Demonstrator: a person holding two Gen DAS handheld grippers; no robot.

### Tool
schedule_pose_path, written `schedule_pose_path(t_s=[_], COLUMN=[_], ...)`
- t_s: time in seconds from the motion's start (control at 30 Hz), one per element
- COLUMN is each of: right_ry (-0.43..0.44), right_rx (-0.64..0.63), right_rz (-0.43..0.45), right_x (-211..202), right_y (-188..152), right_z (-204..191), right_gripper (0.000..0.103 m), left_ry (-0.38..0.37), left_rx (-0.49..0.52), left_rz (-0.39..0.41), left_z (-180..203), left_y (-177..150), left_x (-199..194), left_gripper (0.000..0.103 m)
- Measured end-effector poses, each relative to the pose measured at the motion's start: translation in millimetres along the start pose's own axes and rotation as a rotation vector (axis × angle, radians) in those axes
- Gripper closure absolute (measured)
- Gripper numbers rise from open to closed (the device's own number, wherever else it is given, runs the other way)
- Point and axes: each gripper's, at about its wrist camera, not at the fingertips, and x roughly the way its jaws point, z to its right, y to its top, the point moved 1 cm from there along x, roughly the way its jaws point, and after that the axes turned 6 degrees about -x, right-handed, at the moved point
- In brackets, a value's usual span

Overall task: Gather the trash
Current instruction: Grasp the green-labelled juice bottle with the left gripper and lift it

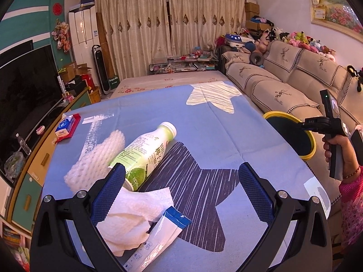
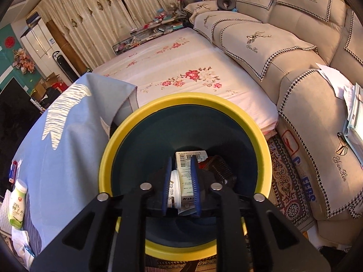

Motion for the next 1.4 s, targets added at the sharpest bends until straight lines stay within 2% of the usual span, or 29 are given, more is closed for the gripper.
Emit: schedule_pose_path(t_s=[0.17,0.37,0.57,0.73,1.07,1.27,1.4], right_ry=[0.025,0.049,0.065,0.067,0.072,0.078,0.077], right_rx=[-0.018,-0.039,-0.044,-0.048,-0.056,-0.062,-0.058], right_rz=[0.009,0.008,-0.003,-0.004,-0.015,-0.026,-0.031], right_x=[-8,-10,-8,-8,-5,-1,1], right_y=[-2,-6,-7,-7,-8,-10,-10], right_z=[-9,-18,-23,-23,-27,-28,-25], right_gripper=[0.08,0.078,0.078,0.077,0.076,0.076,0.076], left_ry=[-0.053,-0.113,-0.139,-0.181,-0.113,-0.067,-0.031], left_rx=[0.031,0.075,0.187,0.198,0.268,0.305,0.327], left_rz=[-0.032,-0.055,-0.103,-0.182,-0.304,-0.395,-0.428], left_z=[-7,-18,-18,-27,-30,-27,-26], left_y=[0,17,32,47,60,59,57], left_x=[10,22,48,77,134,168,182], left_gripper=[0.005,0.005,0.006,0.012,0.014,0.015,0.015])
